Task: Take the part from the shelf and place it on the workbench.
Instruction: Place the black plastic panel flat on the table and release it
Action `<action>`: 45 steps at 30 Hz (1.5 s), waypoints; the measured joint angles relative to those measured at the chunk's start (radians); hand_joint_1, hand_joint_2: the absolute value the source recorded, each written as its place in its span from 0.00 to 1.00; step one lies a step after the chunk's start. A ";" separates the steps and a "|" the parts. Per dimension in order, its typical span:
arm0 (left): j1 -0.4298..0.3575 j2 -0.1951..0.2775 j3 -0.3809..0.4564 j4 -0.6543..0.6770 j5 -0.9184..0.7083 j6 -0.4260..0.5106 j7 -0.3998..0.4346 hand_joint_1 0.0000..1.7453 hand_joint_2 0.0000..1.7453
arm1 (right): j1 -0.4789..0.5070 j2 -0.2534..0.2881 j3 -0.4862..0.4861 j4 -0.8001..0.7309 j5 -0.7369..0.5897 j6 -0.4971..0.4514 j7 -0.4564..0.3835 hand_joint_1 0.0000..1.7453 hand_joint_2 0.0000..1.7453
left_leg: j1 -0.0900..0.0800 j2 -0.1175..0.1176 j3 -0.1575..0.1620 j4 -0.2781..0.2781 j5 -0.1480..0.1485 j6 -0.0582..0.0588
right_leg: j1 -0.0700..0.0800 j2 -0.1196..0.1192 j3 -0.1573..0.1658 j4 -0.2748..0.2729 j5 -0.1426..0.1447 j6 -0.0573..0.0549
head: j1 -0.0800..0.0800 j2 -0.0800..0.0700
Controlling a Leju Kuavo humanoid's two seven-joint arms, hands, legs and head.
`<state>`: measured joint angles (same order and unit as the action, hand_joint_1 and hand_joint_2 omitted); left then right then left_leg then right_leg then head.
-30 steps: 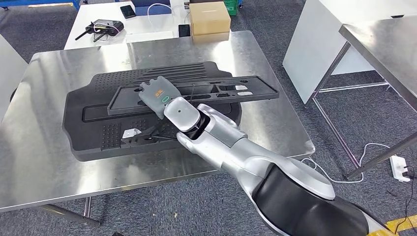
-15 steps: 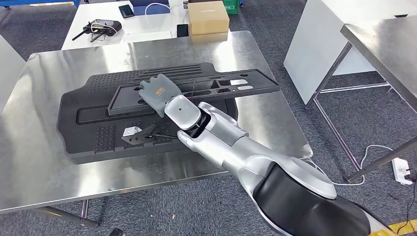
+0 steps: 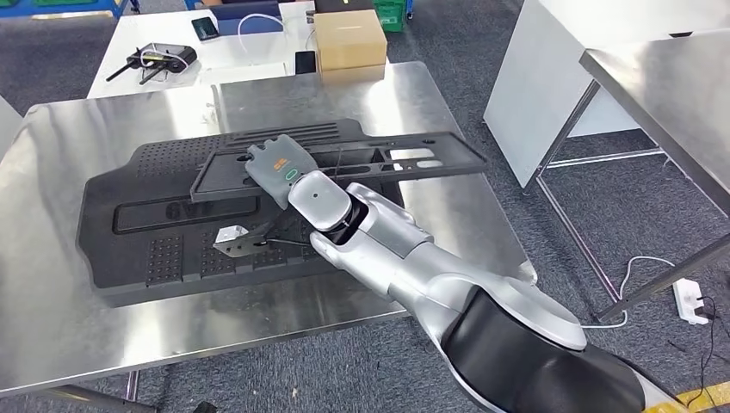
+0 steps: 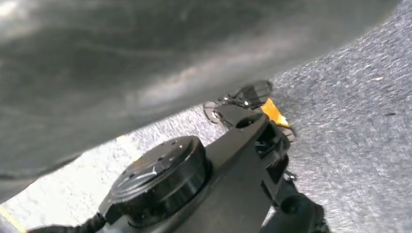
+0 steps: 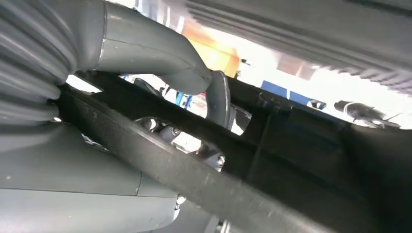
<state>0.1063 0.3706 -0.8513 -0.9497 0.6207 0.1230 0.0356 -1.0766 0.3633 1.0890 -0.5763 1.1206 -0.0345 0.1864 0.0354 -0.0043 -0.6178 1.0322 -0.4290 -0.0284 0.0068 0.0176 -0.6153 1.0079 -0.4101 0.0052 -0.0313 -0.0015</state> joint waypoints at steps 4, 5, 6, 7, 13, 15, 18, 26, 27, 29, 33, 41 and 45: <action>0.005 -0.002 0.010 -0.004 -0.031 -0.010 0.002 0.00 0.00 | 0.005 0.000 0.004 -0.001 -0.009 -0.001 -0.002 1.00 1.00 | -0.006 -0.009 -0.003 -0.005 0.002 0.002 | -0.001 -0.002 -0.004 -0.004 0.004 -0.004 | 0.001 0.000; 0.006 -0.002 0.012 -0.005 -0.040 -0.011 -0.001 0.00 0.00 | 0.005 0.001 0.006 -0.001 -0.013 -0.001 -0.002 1.00 1.00 | -0.007 -0.011 -0.003 -0.005 0.002 0.003 | -0.002 -0.004 -0.002 -0.007 0.004 -0.004 | 0.001 0.000; 0.007 -0.002 0.013 -0.007 -0.054 -0.014 -0.006 0.00 0.00 | 0.005 0.001 0.008 -0.002 -0.017 -0.001 -0.003 1.00 1.00 | -0.008 -0.012 -0.003 -0.005 0.002 0.004 | -0.003 -0.005 0.000 -0.009 0.004 -0.003 | 0.001 0.000; 0.008 0.000 0.013 -0.008 -0.071 -0.016 -0.013 0.00 0.00 | 0.005 0.001 0.011 -0.004 -0.023 -0.001 -0.004 1.00 1.00 | -0.009 -0.014 -0.003 -0.005 0.002 0.006 | -0.004 -0.005 0.001 -0.011 0.005 -0.003 | 0.001 0.000; 0.008 0.029 -0.003 -0.031 -0.190 -0.018 -0.069 0.00 0.00 | 0.012 0.006 0.032 -0.029 -0.057 0.001 -0.007 1.00 1.00 | -0.014 -0.013 -0.003 -0.005 0.001 0.013 | -0.008 -0.006 0.001 -0.015 0.008 0.006 | 0.001 0.000; 0.008 0.038 -0.008 -0.037 -0.200 -0.015 -0.074 0.00 0.00 | 0.014 0.007 0.038 -0.036 -0.059 0.001 -0.007 1.00 1.00 | -0.014 -0.012 -0.003 -0.005 0.001 0.013 | -0.007 -0.006 0.001 -0.015 0.008 0.010 | 0.001 0.000; 0.008 0.046 -0.013 -0.041 -0.206 -0.014 -0.077 0.00 0.00 | 0.015 0.007 0.045 -0.043 -0.060 0.001 -0.007 1.00 1.00 | -0.014 -0.011 -0.003 -0.005 0.001 0.014 | -0.007 -0.005 0.000 -0.015 0.009 0.013 | 0.001 0.000; -0.045 0.114 -0.118 -0.066 -0.676 0.146 -0.188 0.00 0.00 | 0.018 0.007 0.078 -0.075 -0.116 0.016 -0.009 1.00 1.00 | -0.008 -0.011 -0.003 -0.005 0.002 0.013 | -0.001 -0.005 -0.001 -0.013 0.009 0.013 | 0.001 0.000; -0.062 0.131 -0.142 -0.069 -0.774 0.169 -0.207 0.00 0.00 | 0.018 0.007 0.086 -0.083 -0.127 0.019 -0.008 1.00 1.00 | -0.008 -0.011 -0.003 -0.005 0.002 0.013 | -0.001 -0.005 -0.001 -0.013 0.009 0.013 | 0.001 0.000; -0.091 0.164 -0.178 -0.074 -0.927 0.189 -0.237 0.00 0.00 | 0.018 0.008 0.101 -0.098 -0.147 0.025 -0.003 1.00 1.00 | -0.007 -0.010 -0.003 -0.005 0.002 0.013 | -0.001 -0.005 -0.001 -0.012 0.009 0.013 | 0.001 0.000; -0.114 0.202 -0.196 -0.084 -1.048 0.171 -0.267 0.00 0.00 | 0.018 0.009 0.127 -0.117 -0.174 0.031 0.003 1.00 1.00 | -0.007 -0.008 -0.003 -0.005 0.002 0.013 | -0.001 -0.004 -0.002 -0.011 0.009 0.012 | 0.001 0.000; -0.100 0.219 -0.193 -0.109 -1.000 0.134 -0.266 0.00 0.00 | 0.019 0.009 0.154 -0.126 -0.182 0.031 0.003 1.00 1.00 | -0.008 -0.007 -0.003 -0.005 0.002 0.013 | -0.001 -0.004 -0.002 -0.011 0.009 0.012 | 0.001 0.000; -0.094 0.228 -0.193 -0.120 -1.007 0.136 -0.267 0.00 0.00 | 0.019 0.009 0.163 -0.126 -0.183 0.031 0.003 1.00 1.00 | -0.008 -0.007 -0.003 -0.005 0.002 0.013 | -0.001 -0.004 -0.003 -0.011 0.009 0.012 | 0.001 0.000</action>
<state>0.0122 0.5991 -1.0445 -1.0699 -0.3863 0.2588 -0.2317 -1.0580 0.3727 1.2515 -0.7023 0.9380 -0.0038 0.1896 0.0277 -0.0114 -0.6210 1.0270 -0.4267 -0.0154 0.0059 0.0131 -0.6178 0.9965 -0.4016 0.0176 -0.0301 -0.0015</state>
